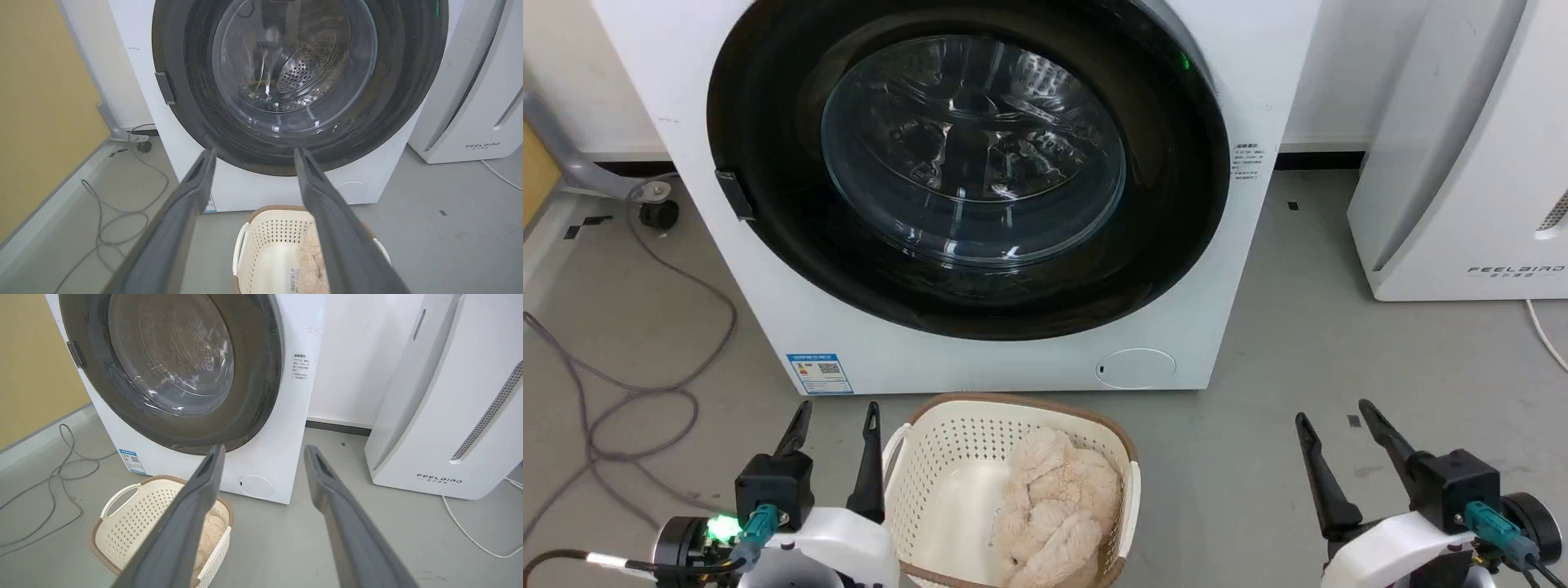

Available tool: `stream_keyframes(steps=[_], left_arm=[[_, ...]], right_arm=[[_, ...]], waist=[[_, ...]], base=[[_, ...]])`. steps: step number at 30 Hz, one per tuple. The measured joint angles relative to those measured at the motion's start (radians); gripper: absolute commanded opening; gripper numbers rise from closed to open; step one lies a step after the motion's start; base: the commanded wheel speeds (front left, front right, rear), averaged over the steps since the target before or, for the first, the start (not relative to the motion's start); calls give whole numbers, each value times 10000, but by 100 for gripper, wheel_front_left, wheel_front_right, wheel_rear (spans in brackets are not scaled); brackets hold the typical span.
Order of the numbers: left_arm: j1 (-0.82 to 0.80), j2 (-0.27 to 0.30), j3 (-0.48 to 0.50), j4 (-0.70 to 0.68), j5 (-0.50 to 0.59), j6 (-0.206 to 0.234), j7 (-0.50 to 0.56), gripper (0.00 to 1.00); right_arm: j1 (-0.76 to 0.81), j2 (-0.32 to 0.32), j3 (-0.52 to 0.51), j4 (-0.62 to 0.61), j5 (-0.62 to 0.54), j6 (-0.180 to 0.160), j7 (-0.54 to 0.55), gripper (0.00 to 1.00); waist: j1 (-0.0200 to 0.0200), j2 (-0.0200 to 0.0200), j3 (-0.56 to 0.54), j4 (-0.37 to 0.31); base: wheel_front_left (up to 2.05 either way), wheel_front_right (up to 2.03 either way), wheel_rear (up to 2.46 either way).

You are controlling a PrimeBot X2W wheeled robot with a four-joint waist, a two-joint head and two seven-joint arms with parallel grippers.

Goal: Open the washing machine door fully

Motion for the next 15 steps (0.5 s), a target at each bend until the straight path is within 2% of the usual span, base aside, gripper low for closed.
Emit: stream_keyframes(steps=[3, 4, 5, 15], left_arm=[[-1, 0, -29, 40, -33, -2, -77, 100], [-1, 0, -36, 58, -33, -2, -88, 100], [-1, 0, -50, 71, -35, -2, -92, 100], [-16, 0, -121, 188, -138, -21, -316, 100]], right_arm=[[1, 0, -15, 21, 25, 0, -27, 100], [1, 0, -17, 35, 58, 0, -67, 35], [2, 0, -25, 50, 92, 0, -92, 0], [2, 0, -61, 161, 577, 0, -286, 0]], waist=[[0, 0, -2, -7], [0, 0, -2, -8], [0, 0, -2, -9], [0, 0, 22, -23]], base=[[0, 0, 0], [0, 0, 0], [0, 0, 0], [0, 0, 0]])
